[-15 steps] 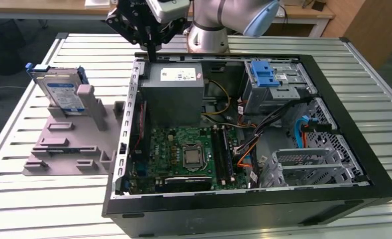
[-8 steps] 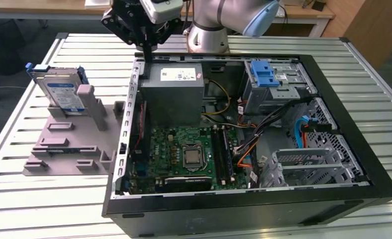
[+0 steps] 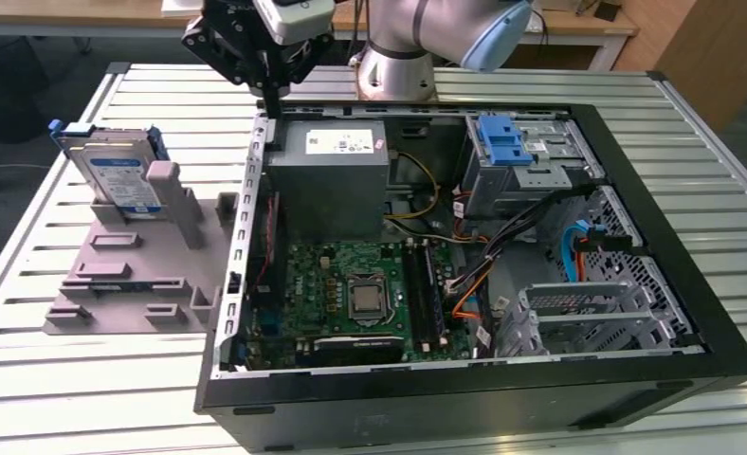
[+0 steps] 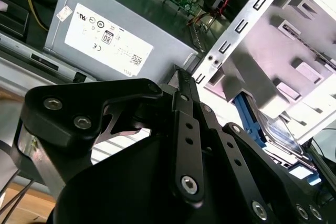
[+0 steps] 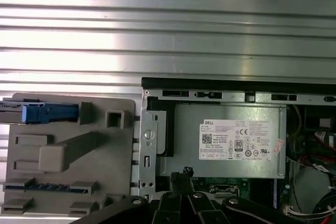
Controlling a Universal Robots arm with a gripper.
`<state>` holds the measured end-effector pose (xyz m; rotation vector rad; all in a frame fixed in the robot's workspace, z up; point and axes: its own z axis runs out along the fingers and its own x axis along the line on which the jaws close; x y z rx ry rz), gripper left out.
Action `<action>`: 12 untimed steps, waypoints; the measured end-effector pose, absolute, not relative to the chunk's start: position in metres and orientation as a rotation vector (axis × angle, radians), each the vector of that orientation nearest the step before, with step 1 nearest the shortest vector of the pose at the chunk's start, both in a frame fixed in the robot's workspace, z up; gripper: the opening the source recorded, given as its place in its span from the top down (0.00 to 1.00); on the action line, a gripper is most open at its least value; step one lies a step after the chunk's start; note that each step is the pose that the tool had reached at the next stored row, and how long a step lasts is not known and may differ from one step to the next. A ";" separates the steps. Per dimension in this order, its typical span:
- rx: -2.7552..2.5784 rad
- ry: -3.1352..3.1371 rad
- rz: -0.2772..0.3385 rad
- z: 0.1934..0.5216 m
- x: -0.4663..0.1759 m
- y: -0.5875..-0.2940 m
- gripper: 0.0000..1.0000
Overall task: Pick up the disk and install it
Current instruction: 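Reach for the disk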
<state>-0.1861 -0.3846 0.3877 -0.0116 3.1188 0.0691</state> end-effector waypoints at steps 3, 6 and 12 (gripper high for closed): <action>-0.011 3.119 0.069 0.387 -0.190 -0.383 0.89; -0.011 3.119 0.069 0.387 -0.193 -0.382 0.89; -0.011 3.119 0.069 0.386 -0.198 -0.381 0.89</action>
